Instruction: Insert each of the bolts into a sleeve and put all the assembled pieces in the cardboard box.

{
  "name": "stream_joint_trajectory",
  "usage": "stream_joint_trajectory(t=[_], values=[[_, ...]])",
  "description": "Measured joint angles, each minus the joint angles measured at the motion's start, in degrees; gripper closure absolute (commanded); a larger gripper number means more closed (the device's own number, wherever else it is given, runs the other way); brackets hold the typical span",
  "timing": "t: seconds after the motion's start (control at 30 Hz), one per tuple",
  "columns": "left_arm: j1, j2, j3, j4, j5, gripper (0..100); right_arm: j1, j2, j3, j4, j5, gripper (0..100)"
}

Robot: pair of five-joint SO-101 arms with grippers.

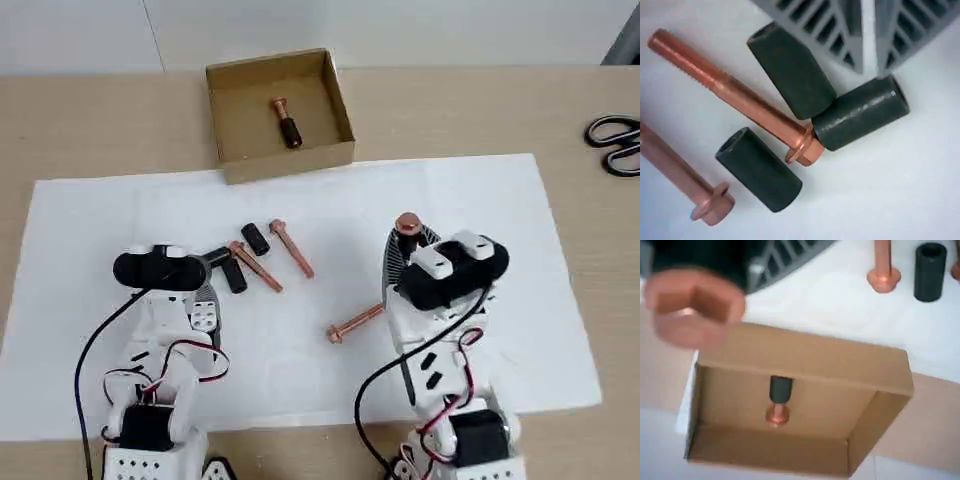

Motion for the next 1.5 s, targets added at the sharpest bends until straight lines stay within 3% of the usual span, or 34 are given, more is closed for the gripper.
stream_joint_trajectory(t=[0.37,0.77,1.13,1.5], values=[[0.0,0.0,0.0,0.0,0.0,99,5.89,5.98,-10.9,7.91,0.0,99.5],[-0.18,0.0,0.0,0.0,-0.09,99,6.07,42.11,-39.38,13.45,0.0,99.5],[-0.18,0.0,0.0,0.09,-0.18,99,-1.23,72.26,-50.9,-0.44,0.0,99.5],[-0.18,0.0,0.0,0.09,-0.18,99,-3.16,109.01,-81.58,-4.22,0.0,99.5]])
